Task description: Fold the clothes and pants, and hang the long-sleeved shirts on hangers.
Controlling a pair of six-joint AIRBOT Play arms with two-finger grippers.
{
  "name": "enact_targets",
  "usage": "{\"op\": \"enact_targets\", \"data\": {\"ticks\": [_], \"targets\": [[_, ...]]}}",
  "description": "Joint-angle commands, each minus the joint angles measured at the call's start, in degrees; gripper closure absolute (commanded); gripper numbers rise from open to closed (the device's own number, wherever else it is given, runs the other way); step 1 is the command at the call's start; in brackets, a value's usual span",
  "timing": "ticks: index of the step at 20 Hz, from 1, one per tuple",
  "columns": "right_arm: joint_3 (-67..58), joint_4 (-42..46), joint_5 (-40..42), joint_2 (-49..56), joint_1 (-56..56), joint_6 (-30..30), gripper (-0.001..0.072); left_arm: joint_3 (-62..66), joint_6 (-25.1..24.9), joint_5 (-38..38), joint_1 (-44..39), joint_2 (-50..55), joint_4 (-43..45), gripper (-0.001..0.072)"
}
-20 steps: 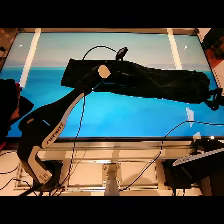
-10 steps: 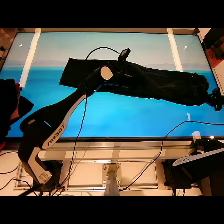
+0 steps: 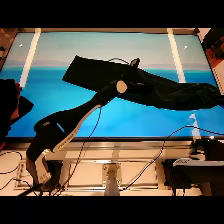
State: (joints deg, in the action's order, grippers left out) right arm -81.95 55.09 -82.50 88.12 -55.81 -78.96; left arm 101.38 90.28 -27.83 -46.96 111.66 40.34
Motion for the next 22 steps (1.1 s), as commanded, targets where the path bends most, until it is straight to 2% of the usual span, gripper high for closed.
{"op": "enact_targets", "data": {"ticks": [1, 6, 11, 13, 17, 20, 22], "targets": [[2.16, 0.17, -0.39, -6.36, 1.77, 0.00, 0.0683, 0.09, 7.17, 4.46, -1.64, 5.11, -0.13, 0.0698], [2.14, 0.02, -2.38, -9.79, 10.67, 0.02, 0.0682, 0.11, 10.27, 0.92, -1.75, 9.20, -0.13, 0.0698], [2.14, -5.68, -3.85, -9.90, 20.87, 0.00, 0.0682, 0.13, 10.23, -1.33, -1.16, 9.53, -0.11, 0.0698], [2.12, -9.27, -2.47, -9.90, 25.22, -0.17, 0.0682, 0.13, 8.39, -1.25, -0.31, 6.99, 0.74, 0.0698], [2.14, -10.08, 5.84, -9.64, 36.44, -3.17, 0.0684, 0.13, 8.63, -3.02, 3.89, -3.13, 16.26, 0.0699], [2.14, -10.01, 12.48, -7.96, 46.77, -5.46, 0.0684, 0.13, 12.68, -10.69, 9.33, -11.04, 31.08, 0.0698], [2.14, -10.05, 17.29, -5.31, 54.14, -7.65, 0.0685, 0.13, 12.61, -16.48, 12.85, -15.21, 36.70, 0.0698]]}}
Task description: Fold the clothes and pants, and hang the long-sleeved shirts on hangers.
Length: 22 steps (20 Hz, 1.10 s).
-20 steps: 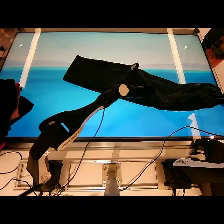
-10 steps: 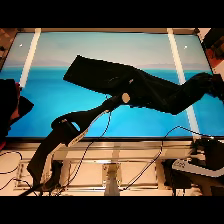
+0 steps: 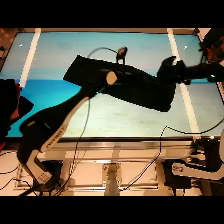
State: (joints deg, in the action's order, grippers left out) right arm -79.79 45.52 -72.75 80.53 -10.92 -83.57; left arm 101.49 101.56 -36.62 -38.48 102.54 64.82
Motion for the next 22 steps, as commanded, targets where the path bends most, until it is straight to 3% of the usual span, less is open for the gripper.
{"op": "enact_targets", "data": {"ticks": [1, 6, 7, 9, 10, 11, 12, 17, 18, 19, 22], "targets": [[-0.04, -0.63, 10.47, 4.20, 13.09, -3.98, 0.0685, 0.02, 1.33, -9.81, 5.92, -7.91, 14.27, 0.0698], [-0.09, -4.79, 25.99, 14.34, 25.03, -4.66, 0.0678, 0.02, 1.11, -15.72, 10.54, -12.52, 20.50, 0.0695], [-0.09, -4.83, 27.71, 14.97, 25.68, -5.29, 0.0640, 0.02, 1.11, -16.35, 11.13, -12.70, 20.48, 0.0696], [-0.22, -4.83, 28.11, 14.45, 25.44, -7.15, 0.0357, 0.02, 1.03, -16.57, 11.85, -12.87, 20.48, 0.0682], [-1.11, -4.39, 26.62, 14.03, 24.68, -6.99, 0.0267, 0.02, 0.44, -16.57, 11.96, -12.90, 20.46, 0.0679], [-2.54, -3.54, 24.57, 13.68, 23.67, -6.99, 0.0255, 0.02, -0.44, -16.57, 11.96, -12.92, 20.46, 0.0622], [-4.48, -2.29, 21.59, 13.51, 22.47, -6.99, 0.0255, 0.02, -0.39, -16.57, 11.96, -12.92, 20.46, 0.0532], [-17.05, 8.46, 2.03, 13.40, 15.32, -6.29, 0.0290, 0.02, -0.39, -16.59, 11.91, -13.14, 20.44, 0.0522], [-19.15, 11.39, -1.46, 13.38, 13.64, -5.25, 0.0541, 0.02, -0.39, -16.59, 11.91, -13.42, 20.44, 0.0529], [-20.26, 13.60, -3.32, 13.18, 11.93, -5.14, 0.0668, 0.02, -0.39, -16.59, 11.91, -13.84, 20.46, 0.0529], [-20.13, 14.08, -7.58, 12.20, 5.01, 2.05, 0.0684, 0.02, -0.42, -16.72, 12.00, -16.02, 20.50, 0.0529]]}}
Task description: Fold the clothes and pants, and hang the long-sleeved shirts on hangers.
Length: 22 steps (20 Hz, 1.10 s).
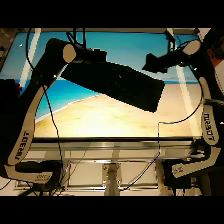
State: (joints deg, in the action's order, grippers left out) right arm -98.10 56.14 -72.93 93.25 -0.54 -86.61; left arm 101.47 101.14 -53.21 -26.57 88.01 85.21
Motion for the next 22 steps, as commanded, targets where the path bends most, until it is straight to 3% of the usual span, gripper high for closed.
{"op": "enact_targets", "data": {"ticks": [1, 4, 7, 10, 11, 12, 13, 18, 22], "targets": [[-0.70, 2.01, -8.59, -0.94, -7.93, 7.28, 0.0684, 0.04, 0.00, -0.46, 0.13, -2.82, 0.11, 0.0529], [10.01, -13.42, -9.44, -3.87, -17.90, 17.97, 0.0685, 0.04, -0.02, -1.75, 0.28, -7.52, 0.37, 0.0529], [26.67, -23.82, -16.79, -5.77, -26.18, 26.12, 0.0684, 0.04, -1.70, -2.80, 0.31, -10.14, 0.50, 0.0528], [41.94, -32.46, -8.59, -6.40, -28.30, 27.34, 0.0665, 0.02, -1.73, -5.66, 0.28, -10.29, 0.48, 0.0528], [44.44, -30.25, -5.73, -6.36, -28.00, 27.32, 0.0501, 0.02, -1.73, -6.62, 0.28, -10.25, 0.48, 0.0528], [45.66, -27.52, -3.13, -6.36, -27.78, 26.91, 0.0223, 0.02, -1.77, -7.34, 0.28, -10.25, 0.48, 0.0528], [45.97, -24.85, -0.57, -6.32, -27.32, 24.59, 0.0066, 0.02, -2.97, -7.82, 0.24, -10.25, 0.44, 0.0528], [45.72, -19.74, 5.44, -5.55, -23.85, 18.47, 0.0051, 0.02, -3.89, -8.15, 0.24, -10.25, 0.26, 0.0528], [45.70, -21.40, 7.15, -2.95, -20.83, 18.53, 0.0052, 0.02, -3.91, -8.17, 0.24, -10.25, 0.26, 0.0527]]}}
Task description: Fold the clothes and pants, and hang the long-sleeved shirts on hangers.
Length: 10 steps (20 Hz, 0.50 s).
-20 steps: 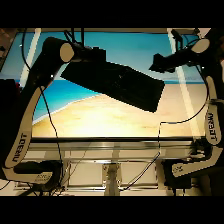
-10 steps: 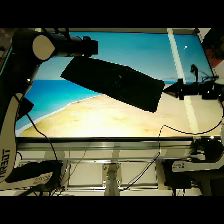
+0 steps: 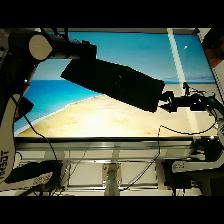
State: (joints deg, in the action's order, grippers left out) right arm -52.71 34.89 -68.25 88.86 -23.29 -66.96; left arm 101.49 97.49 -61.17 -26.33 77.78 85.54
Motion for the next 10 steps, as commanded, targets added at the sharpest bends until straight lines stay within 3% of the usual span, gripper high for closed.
{"op": "enact_targets", "data": {"ticks": [1, 5, 6, 7, 8, 10], "targets": [[0.31, -0.55, 3.17, 2.29, 2.80, -1.14, 0.0051, 0.00, -0.26, -0.22, 0.00, -0.02, -0.07, 0.0528], [0.31, -4.63, 5.38, 5.09, 7.37, -0.96, 0.0078, 0.00, -0.46, -0.22, 0.00, 0.00, -0.04, 0.0528], [0.20, -5.33, 5.27, 4.96, 8.37, -0.33, 0.0268, -0.02, -0.46, -0.22, 0.00, 0.07, -0.04, 0.0528], [-0.15, -5.29, 4.92, 4.72, 9.05, -0.28, 0.0522, -0.04, -0.46, -0.22, 0.00, 0.26, -0.04, 0.0528], [-0.42, -5.51, 4.39, 4.31, 9.38, -0.76, 0.0684, -0.04, -0.48, -0.20, 0.00, 0.70, -0.04, 0.0528], [-0.39, -4.70, 2.80, 2.43, 9.35, -0.94, 0.0684, -0.04, -0.50, -0.20, 0.00, 2.14, -0.04, 0.0529]]}}
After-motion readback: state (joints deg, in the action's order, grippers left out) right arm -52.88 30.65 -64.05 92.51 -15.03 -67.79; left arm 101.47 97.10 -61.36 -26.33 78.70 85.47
